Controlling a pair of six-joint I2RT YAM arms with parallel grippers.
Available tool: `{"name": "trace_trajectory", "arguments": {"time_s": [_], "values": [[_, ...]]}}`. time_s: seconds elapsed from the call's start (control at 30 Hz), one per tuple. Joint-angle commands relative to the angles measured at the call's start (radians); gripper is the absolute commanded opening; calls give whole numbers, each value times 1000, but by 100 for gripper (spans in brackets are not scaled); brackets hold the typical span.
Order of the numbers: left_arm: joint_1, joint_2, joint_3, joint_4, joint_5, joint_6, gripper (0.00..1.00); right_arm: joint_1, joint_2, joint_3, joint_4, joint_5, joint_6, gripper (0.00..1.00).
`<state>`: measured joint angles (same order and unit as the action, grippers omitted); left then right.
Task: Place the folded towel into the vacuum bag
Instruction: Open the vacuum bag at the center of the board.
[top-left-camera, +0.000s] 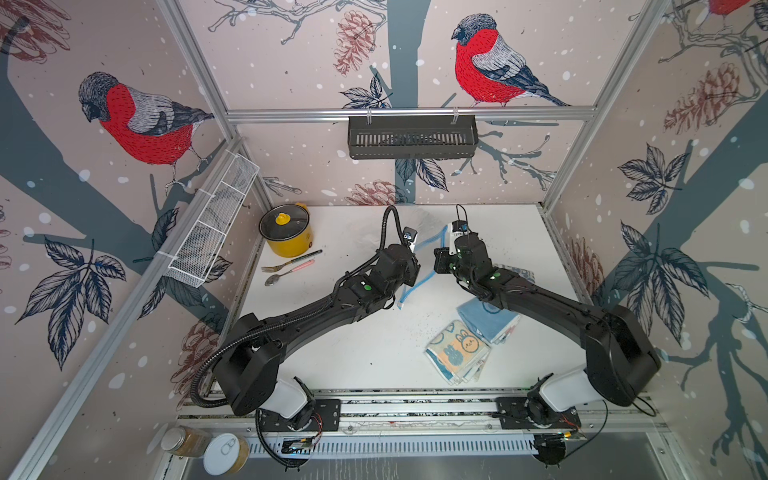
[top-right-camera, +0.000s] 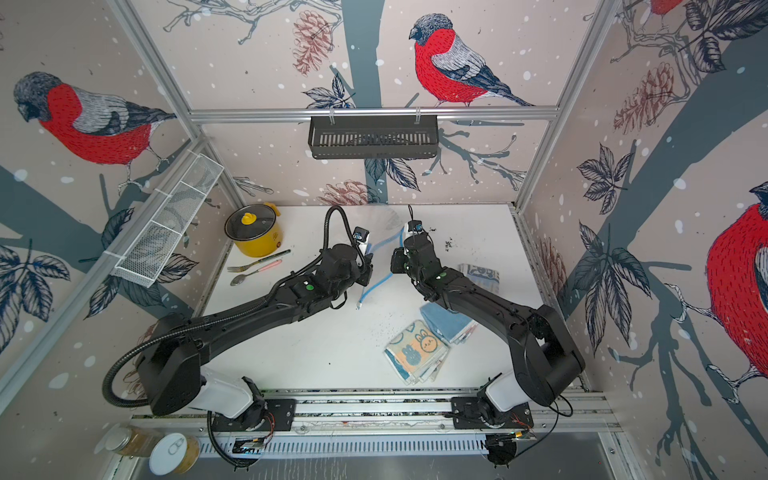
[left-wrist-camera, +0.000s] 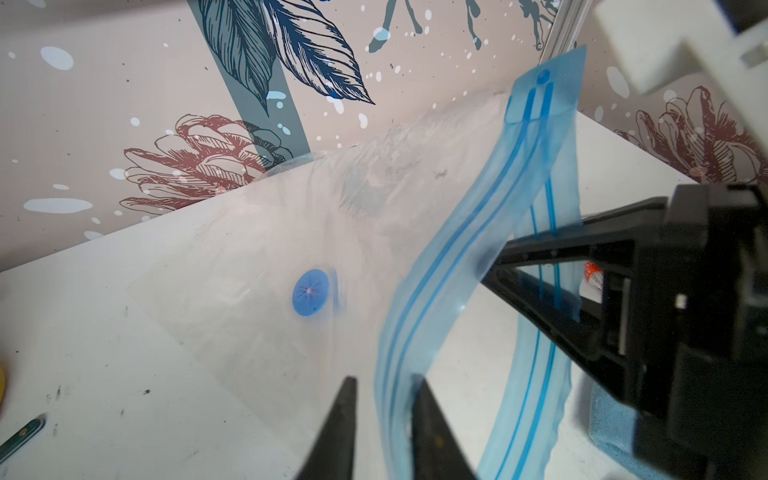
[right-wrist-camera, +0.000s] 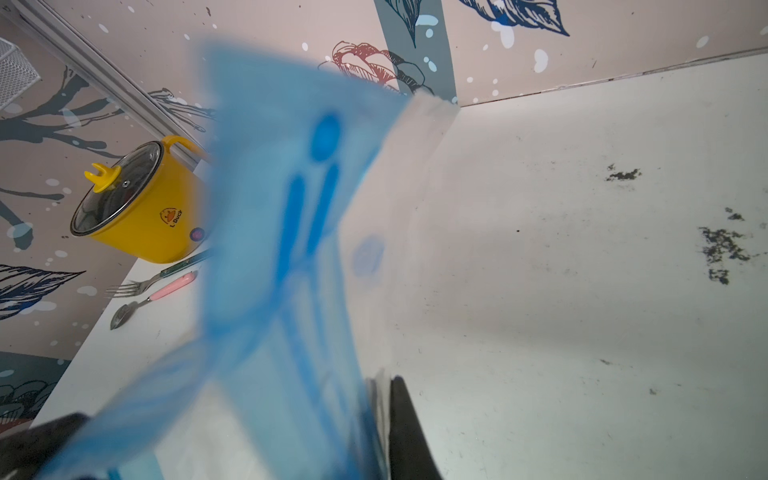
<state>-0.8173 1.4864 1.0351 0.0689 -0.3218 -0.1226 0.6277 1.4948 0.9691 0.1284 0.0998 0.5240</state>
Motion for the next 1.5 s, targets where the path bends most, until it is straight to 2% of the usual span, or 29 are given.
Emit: {"name": "trace_trajectory", "arguments": {"time_s": [0.0,0.03,0.1,0.27,0.37,0.47,0.53,0.6,0.67,0.77,0.87,1.13,1.23,1.37,1.47], "values": [[-4,8,-21,24,-2,7,53,4,7,18,4,-1,-13,4],[-5,5,-31,30,19,9,62,4,8,21,6,-10,-16,3],[-6,-7,-63,60,66,9,67,7,13,28,7,-23,-22,3],[-8,-31,-118,142,163,4,75,11,21,38,7,-35,-34,3],[-8,-3,-121,155,161,13,72,12,23,45,5,-47,-40,2],[-8,44,-93,127,90,-23,63,14,13,42,5,-46,-45,2],[-8,66,-74,106,33,-48,52,16,6,35,5,-43,-46,2],[-8,68,-69,98,-7,-64,36,16,-1,30,1,-35,-49,2],[-8,49,-77,103,-20,-68,25,15,0,27,-5,-26,-49,2],[-8,2,-104,123,-19,-61,17,15,5,28,-13,-7,-48,2],[-7,-47,-129,148,-12,-47,1,15,24,41,-29,8,-43,2],[-9,-102,-136,125,-33,-5,0,15,82,87,-22,-26,-49,4],[-10,-101,-122,87,-71,-9,0,12,103,107,-19,-55,-54,14],[-8,-57,-114,50,-222,-52,0,-5,97,109,-8,-117,-53,42],[-4,1,-75,-9,-283,-87,0,-28,50,76,-1,-183,-58,55]]}}
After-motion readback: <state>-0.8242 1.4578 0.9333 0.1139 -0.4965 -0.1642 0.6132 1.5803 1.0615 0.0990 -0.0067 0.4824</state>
